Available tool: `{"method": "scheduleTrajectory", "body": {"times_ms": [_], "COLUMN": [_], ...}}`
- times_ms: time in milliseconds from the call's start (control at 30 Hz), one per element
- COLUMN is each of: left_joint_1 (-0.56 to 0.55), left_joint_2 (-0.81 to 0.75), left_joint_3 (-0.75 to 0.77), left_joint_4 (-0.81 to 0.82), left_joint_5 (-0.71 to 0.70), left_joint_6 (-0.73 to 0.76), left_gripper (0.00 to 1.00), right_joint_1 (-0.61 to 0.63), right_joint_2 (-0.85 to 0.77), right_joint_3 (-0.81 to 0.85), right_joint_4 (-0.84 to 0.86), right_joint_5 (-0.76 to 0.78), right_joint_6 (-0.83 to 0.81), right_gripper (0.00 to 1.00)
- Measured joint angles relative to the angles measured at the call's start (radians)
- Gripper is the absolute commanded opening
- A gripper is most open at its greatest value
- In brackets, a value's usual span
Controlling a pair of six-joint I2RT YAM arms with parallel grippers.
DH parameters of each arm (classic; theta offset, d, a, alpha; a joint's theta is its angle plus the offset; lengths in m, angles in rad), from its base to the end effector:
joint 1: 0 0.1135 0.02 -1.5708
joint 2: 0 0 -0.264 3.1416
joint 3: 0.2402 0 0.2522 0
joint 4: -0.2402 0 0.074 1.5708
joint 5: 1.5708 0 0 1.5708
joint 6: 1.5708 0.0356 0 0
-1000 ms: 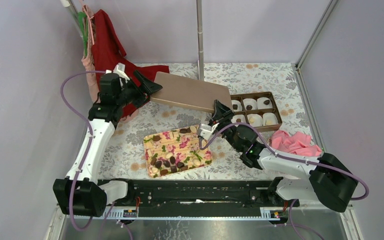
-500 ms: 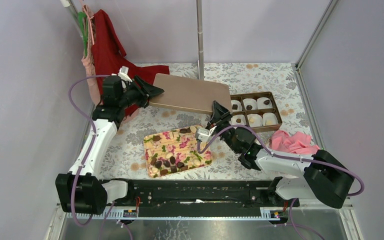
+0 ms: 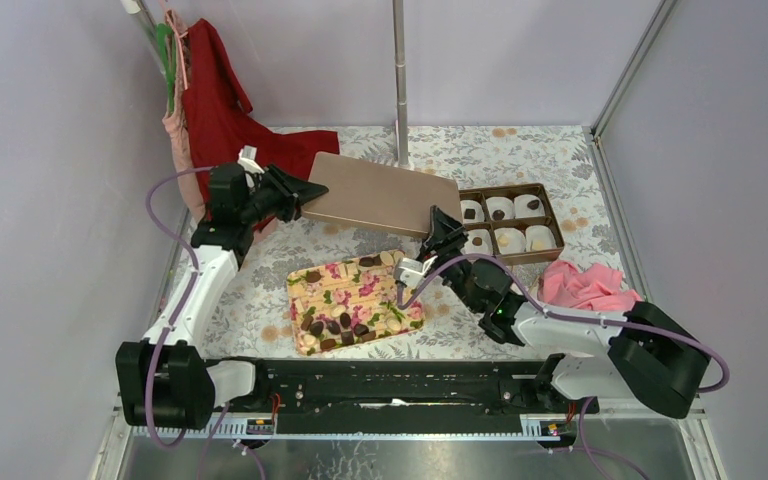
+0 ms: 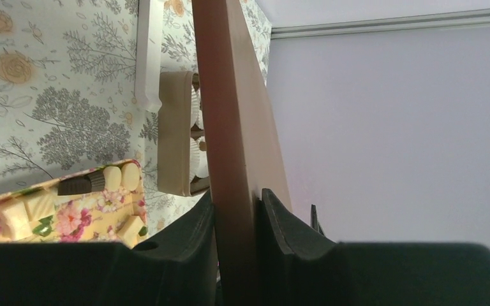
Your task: Pack the chocolate
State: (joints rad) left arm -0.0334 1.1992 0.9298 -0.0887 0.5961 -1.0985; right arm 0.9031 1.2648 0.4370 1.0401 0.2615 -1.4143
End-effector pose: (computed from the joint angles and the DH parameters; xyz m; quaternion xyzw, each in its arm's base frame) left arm 0.2723 -0.0291 0.3159 -0.2546 0.7617 -0.4958 0.3304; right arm 0.1659 0.1956 0.2483 -0.5301 0.3424 -0.2743 0.7256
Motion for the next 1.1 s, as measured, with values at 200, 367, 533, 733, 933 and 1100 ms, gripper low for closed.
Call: {"method": "scheduleTrajectory", "body": {"times_ms": [200, 367, 533, 733, 933, 1100], "left_joint_1": [0.002, 0.002, 0.002, 0.002, 0.008, 0.008], "left_joint_2": [-0.022, -0.043, -0.046, -0.031, -0.01, 0.018], "left_joint_3": [-0.084, -0.125, -0.172, -0.192, -0.192, -0.192], "left_joint_4": [0.105, 0.216, 0.351, 0.467, 0.526, 0.585], "left_joint_5": [0.006, 0.002, -0.01, -0.036, -0.069, -0.073], "left_joint_6": [-0.073, -0.127, -0.183, -0.232, -0.248, -0.274], "left_gripper": [0.0, 0.0, 0.0, 0.0, 0.0, 0.0], "right_joint_1": [0.004, 0.005, 0.005, -0.016, -0.202, -0.455], "right_joint_2": [-0.113, -0.201, -0.255, -0.264, -0.285, -0.248], "right_joint_3": [0.005, 0.061, 0.107, 0.154, 0.211, 0.305], "right_joint_4": [-0.181, -0.447, -0.697, -0.912, -1.093, -1.165], "right_joint_5": [0.047, 0.086, 0.109, 0.139, 0.089, 0.002], "right_joint_6": [0.172, 0.398, 0.624, 0.839, 1.054, 1.218], "right_gripper": [0.73, 0.83, 0.93, 1.0, 1.0, 1.0]}}
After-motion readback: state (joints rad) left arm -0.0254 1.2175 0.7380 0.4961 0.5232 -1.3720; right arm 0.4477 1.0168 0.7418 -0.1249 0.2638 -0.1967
